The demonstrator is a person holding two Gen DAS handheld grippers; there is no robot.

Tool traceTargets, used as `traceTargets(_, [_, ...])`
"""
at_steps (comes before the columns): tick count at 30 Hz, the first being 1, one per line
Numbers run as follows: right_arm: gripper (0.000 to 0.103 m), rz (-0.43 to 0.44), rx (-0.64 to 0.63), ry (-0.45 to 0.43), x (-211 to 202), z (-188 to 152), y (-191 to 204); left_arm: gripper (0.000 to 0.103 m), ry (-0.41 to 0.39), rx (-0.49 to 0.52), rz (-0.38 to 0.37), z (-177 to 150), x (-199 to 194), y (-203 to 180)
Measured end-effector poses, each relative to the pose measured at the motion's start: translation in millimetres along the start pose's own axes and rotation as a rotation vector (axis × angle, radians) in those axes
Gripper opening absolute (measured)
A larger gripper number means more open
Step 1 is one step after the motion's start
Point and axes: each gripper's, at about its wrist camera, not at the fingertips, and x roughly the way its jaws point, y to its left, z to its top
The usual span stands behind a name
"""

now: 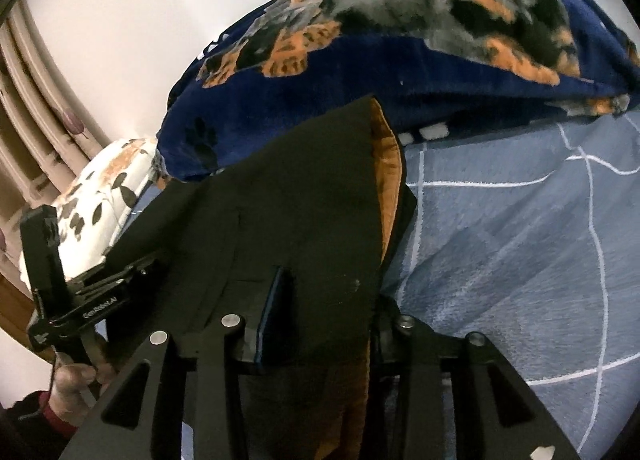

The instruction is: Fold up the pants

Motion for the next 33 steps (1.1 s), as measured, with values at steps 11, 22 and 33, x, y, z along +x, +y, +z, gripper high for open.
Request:
traceTargets(11, [0.039,-0.069,-0.025,-0.007,3.3,-0.8,8.0,0.049,-0.001,-0.010,0.013,1.2,-0.1,1.4])
traceTargets(22, [0.041,-0.107,-0.044,-0.008,4.8,-0.7,11.7,0.050,-0.005,-0.003,0.025,0.6,-0.9,0.8])
traceTargets(33, [0.044,-0.114,-0.045,-0.008,5.2,-0.3,12.1,0.052,-0.008,0.002,0.041,0.5,-1.3,-0.4])
